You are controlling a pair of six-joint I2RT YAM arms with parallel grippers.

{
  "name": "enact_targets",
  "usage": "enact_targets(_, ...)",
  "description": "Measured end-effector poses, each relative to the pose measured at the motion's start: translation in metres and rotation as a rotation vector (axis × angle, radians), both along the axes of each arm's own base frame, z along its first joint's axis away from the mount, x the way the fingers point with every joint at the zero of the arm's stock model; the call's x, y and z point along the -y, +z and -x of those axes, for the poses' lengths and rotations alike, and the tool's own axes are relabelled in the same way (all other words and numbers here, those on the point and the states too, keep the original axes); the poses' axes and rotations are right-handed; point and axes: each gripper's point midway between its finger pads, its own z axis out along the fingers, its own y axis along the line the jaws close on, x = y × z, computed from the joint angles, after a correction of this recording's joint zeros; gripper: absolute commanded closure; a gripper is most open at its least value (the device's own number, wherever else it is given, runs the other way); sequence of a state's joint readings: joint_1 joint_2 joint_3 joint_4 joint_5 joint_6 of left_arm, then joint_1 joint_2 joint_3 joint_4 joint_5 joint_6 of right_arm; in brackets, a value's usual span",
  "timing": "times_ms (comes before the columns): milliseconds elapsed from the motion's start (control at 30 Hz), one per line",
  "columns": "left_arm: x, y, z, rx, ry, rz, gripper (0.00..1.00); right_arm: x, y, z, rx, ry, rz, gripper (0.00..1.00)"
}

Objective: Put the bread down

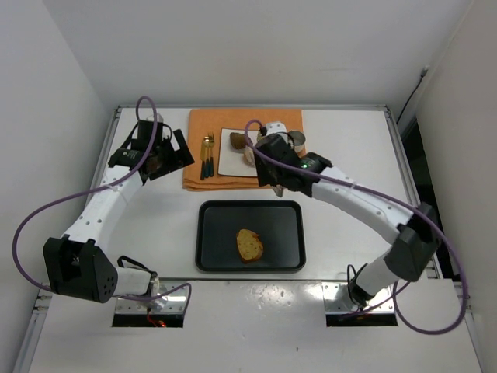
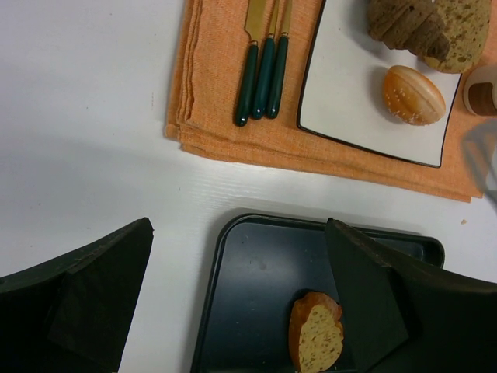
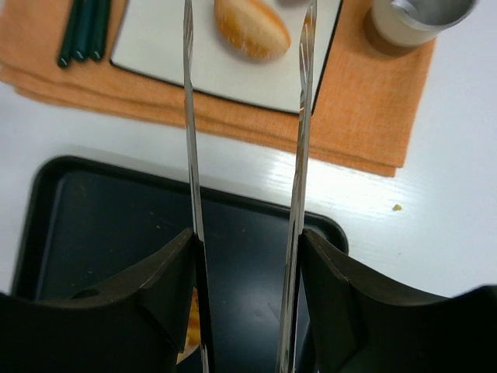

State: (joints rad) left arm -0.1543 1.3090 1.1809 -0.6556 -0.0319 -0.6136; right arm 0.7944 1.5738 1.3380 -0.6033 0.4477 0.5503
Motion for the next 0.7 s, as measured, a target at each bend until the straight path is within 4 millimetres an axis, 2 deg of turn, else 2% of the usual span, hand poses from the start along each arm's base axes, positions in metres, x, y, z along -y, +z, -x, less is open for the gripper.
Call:
enact_targets(133,0.001,0.0,0.0,0.0,-0.002,0.002,0.01,0.017,0.047,0.002,0.107,-0.049,-0.055,0.46)
enact_targets(233,0.001,0.0,0.0,-0.001,-0.005,0.005,0.01,0.035,0.061,-0.001,0.146,-0.113,-0.055,0.46)
enact_targets(367,0.002,0.0,0.0,-0.001,-0.008,0.008,0.01,0.072,0.047,-0.012,0.132,-0.224,-0.005,0.46)
enact_targets(533,0.002,0.001,0.0,0.001,-0.009,0.01,0.01,0.145,0.02,-0.024,0.083,-0.416,0.061,0.46)
enact_targets(700,0.003,0.001,-0.001,0.005,-0.01,0.011,0.01,0.211,0.005,-0.036,0.075,-0.6,0.064,0.46)
